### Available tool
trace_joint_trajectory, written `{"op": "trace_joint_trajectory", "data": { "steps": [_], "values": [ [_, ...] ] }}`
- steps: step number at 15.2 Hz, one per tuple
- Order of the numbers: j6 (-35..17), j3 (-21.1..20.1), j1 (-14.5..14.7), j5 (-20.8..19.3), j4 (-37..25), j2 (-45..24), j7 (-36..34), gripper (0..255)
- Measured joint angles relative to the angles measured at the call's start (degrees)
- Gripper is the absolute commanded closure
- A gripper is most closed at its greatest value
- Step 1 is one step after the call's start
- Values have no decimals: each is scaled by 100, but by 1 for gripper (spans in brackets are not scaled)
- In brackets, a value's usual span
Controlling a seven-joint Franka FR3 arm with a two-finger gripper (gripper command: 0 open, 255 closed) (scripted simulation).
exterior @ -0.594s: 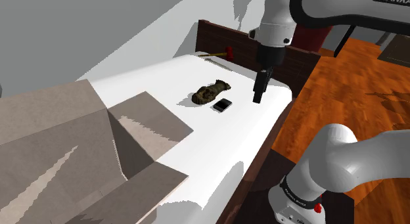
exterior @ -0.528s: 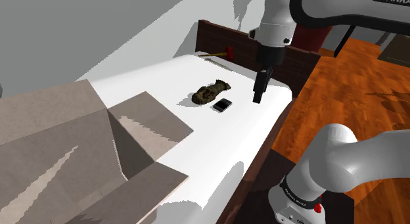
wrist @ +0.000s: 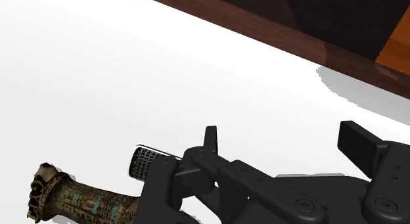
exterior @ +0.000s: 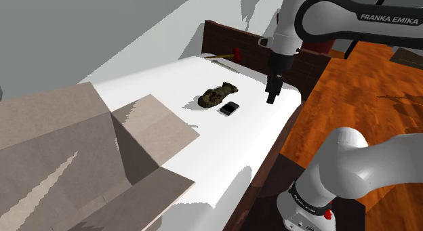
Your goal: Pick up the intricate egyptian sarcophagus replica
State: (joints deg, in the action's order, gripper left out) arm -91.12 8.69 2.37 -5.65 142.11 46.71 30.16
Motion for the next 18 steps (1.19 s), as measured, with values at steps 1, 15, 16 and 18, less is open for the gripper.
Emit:
{"op": "trace_joint_trajectory", "data": {
  "steps": [1,15,16,18],
  "values": [
    [-167,163,37,-98,56,-65,298,0],
    [-2116,2737,1082,-403,-862,-2253,4844,0],
    [-2268,2934,1216,-276,-976,-2509,5208,0],
    [-2470,3337,1495,85,-1333,-3090,6023,0]
  ]
}}
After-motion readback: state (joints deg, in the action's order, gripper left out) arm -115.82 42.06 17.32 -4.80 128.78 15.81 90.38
